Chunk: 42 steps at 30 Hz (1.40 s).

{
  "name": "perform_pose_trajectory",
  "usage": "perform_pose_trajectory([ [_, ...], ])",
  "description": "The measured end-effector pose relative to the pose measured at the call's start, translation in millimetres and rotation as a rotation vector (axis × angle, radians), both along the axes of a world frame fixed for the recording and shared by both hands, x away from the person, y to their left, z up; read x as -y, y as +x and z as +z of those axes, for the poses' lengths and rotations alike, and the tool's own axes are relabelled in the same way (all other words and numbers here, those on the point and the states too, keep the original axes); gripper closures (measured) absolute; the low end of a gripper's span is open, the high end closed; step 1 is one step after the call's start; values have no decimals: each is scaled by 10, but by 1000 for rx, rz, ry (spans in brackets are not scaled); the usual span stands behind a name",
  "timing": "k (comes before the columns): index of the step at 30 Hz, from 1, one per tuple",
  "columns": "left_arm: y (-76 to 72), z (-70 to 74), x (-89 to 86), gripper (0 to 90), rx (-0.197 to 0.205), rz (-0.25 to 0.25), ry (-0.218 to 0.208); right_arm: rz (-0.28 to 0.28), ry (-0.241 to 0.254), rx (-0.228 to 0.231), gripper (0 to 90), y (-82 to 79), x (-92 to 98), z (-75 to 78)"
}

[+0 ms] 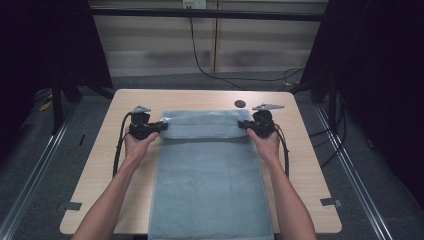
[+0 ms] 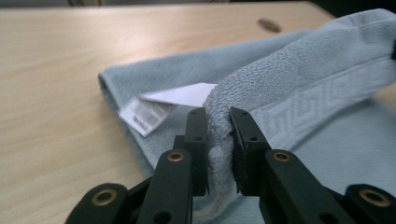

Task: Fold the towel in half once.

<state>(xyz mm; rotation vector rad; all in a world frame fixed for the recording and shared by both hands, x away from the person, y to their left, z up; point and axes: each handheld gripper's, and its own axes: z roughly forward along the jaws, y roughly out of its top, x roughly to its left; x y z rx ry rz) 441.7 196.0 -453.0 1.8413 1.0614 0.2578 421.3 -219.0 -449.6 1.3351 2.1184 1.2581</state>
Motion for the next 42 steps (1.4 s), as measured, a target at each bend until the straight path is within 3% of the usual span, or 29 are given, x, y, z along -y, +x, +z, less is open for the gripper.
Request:
perform_pose_trajectory([
  [2, -44, 47, -19, 784, 11, -7, -20, 8, 9, 16, 834, -32, 17, 63],
  [3, -173, 105, -65, 784, 27, -20, -76, 28, 36, 42, 833, -133, 58, 179],
  [4, -173, 105, -65, 784, 27, -20, -76, 28, 36, 42, 833, -133, 58, 179],
  [5, -316, 130, -92, 784, 42, -59, -68, 49, 73, 70, 835, -278, 111, 254],
  [6, -362, 142, -97, 784, 47, -67, -68, 63, 84, 79, 835, -369, 140, 283],
  [12, -748, 452, -127, 784, 125, -126, -75, 108, 77, 114, 833, -775, 191, 426],
  [13, -748, 452, -127, 784, 125, -126, -75, 117, 79, 117, 826, -850, 202, 476],
  [14, -922, 616, -168, 784, 158, -149, -85, 126, 75, 125, 823, -928, 209, 533],
  [15, -922, 616, -168, 784, 158, -149, -85, 139, 74, 140, 823, -1033, 215, 607],
  [16, -1089, 736, -201, 784, 184, -162, -85, 148, 68, 150, 823, -1096, 214, 648],
  [17, -1089, 736, -201, 784, 184, -162, -85, 148, 68, 150, 823, -1096, 214, 648],
  [18, -1286, 788, -223, 784, 196, -181, -83, 171, 53, 164, 822, -1264, 202, 727],
  [19, -1286, 788, -223, 784, 196, -181, -83, 171, 53, 164, 822, -1264, 202, 727],
  [20, -1434, 731, -237, 784, 182, -202, -84, 188, 19, 157, 820, -1440, 176, 734],
  [23, -1669, 486, -262, 783, 126, -209, -106, 203, 6, 137, 805, -1662, 177, 630],
  [24, -1722, 379, -272, 783, 96, -215, -107, 210, 2, 122, 798, -1752, 188, 543],
  [25, -1722, 379, -272, 782, 96, -215, -107, 201, -7, 110, 794, -1819, 195, 457],
  [26, -1826, 174, -280, 780, 51, -231, -86, 202, 4, 88, 792, -1881, 204, 360],
  [28, -1904, 23, -294, 775, 16, -251, -56, 207, 15, 46, 790, -1984, 197, 176],
  [29, -1904, 23, -294, 775, 16, -251, -56, 211, 16, 19, 786, -2042, 182, 70],
  [30, -1948, -46, -301, 775, -4, -267, -39, 211, 16, 19, 786, -2042, 182, 70],
  [31, -1993, -103, -309, 772, -19, -274, -21, 221, 10, -6, 774, -2098, 164, -29],
  [32, -2091, -190, -327, 763, -38, -297, -4, 238, -39, -54, 745, -2212, 128, -183],
  [35, -2219, -251, -356, 737, -62, -339, -5, 251, -22, -77, 717, -2348, 153, -230],
  [37, -2272, -246, -367, 697, -57, -356, -3, 253, -28, -77, 696, -2397, 163, -231],
  [38, -2355, -225, -384, 687, -50, -383, -6, 255, -20, -84, 661, -2518, 190, -235],
  [42, -2424, -153, -418, 638, -25, -393, -36, 251, 7, -69, 606, -2761, 264, -208],
])
